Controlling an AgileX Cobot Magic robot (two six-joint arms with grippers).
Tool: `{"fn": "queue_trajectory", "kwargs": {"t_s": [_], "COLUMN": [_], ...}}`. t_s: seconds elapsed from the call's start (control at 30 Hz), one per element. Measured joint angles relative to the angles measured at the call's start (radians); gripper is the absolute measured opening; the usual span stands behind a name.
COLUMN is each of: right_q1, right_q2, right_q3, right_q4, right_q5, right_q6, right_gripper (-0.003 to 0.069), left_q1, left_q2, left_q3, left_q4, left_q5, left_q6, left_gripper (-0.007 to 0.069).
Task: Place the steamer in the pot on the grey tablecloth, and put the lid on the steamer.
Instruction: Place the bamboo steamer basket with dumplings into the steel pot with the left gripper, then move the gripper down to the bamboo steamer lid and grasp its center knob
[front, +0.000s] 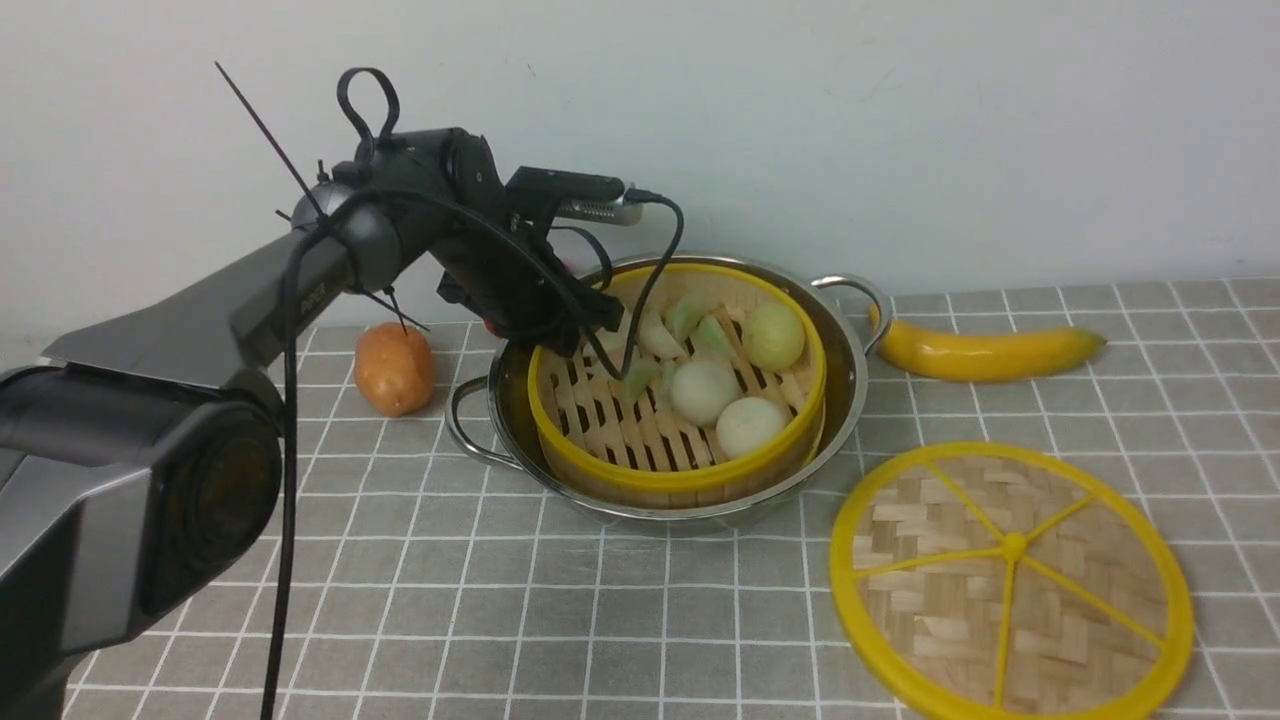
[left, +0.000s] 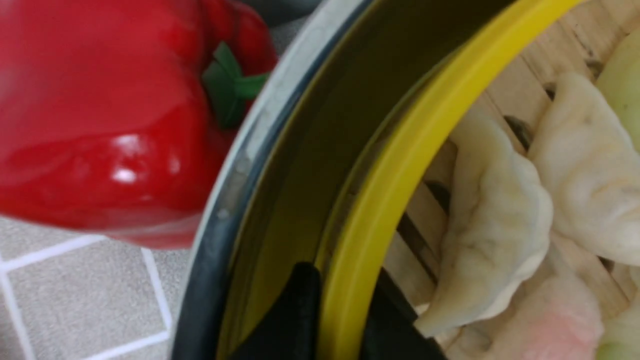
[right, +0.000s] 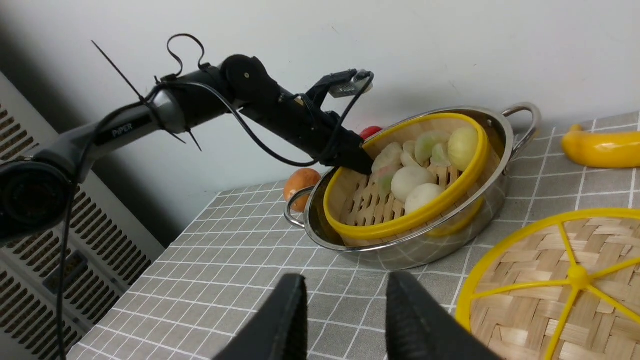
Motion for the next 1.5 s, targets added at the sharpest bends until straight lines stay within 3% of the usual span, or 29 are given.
{"fn": "queue_trajectory", "kwargs": {"t_s": [0.13,0.23,0.27,0.53,0.63,0.7,0.83,0.93,1.0,1.1,1.2,1.4,1.5], "right_q1": [0.000,0.000,0.000,0.000,0.000,0.000,0.000,0.000,0.000,0.000,0.000,0.000,0.000], "right_q2": [0.000,0.000,0.000,0.000,0.000,0.000,0.002,0.052,0.094,0.255,0.406,0.777,0.952], "right_q3": [0.000,0.000,0.000,0.000,0.000,0.000,0.000,-0.005,-0.009,-0.031,-0.084,-0.286,-0.391], "right_q4": [0.000,0.001,0.003,0.003,0.007,0.067,0.210,0.316,0.344,0.420,0.443,0.387,0.292], "right_q5": [0.000,0.000,0.000,0.000,-0.008,-0.098,-0.261,-0.356,-0.354,-0.272,-0.170,-0.006,0.067], "right_q6": [0.012,0.018,0.019,0.019,0.019,0.019,-0.005,-0.105,-0.144,-0.222,-0.323,-0.440,-0.433], "right_gripper": [0.0243,0.0243,0.0243,0.0243,0.0243,0.0243,0.0243,0.0243,0.0243,0.0243,0.0243,0.0243,0.0243], "left_q1": [0.000,0.000,0.000,0.000,0.000,0.000,0.000,0.000,0.000,0.000,0.000,0.000,0.000], "left_q2": [0.001,0.001,0.001,-0.044,-0.090,-0.165,-0.254,-0.351,-0.387,-0.504,-0.616,-0.908,-1.090], "left_q3": [-0.001,-0.001,-0.002,-0.004,-0.020,-0.025,-0.030,-0.004,0.021,0.138,0.284,0.674,0.883], "left_q4": [0.000,-0.011,-0.019,0.002,0.043,0.117,0.183,0.205,0.191,0.082,-0.019,-0.060,-0.042], "left_q5": [0.000,-0.009,-0.019,-0.007,0.025,0.117,0.256,0.298,0.300,0.300,0.300,0.297,0.180], "left_q6": [0.002,0.000,-0.001,-0.001,-0.001,-0.001,-0.009,-0.016,-0.015,0.023,0.106,0.218,0.223], "left_gripper": [0.0048,0.0097,0.0153,0.0381,0.0417,0.0425,0.0393,0.0281,0.0227,0.0065,-0.0013,-0.0023,-0.0023]}}
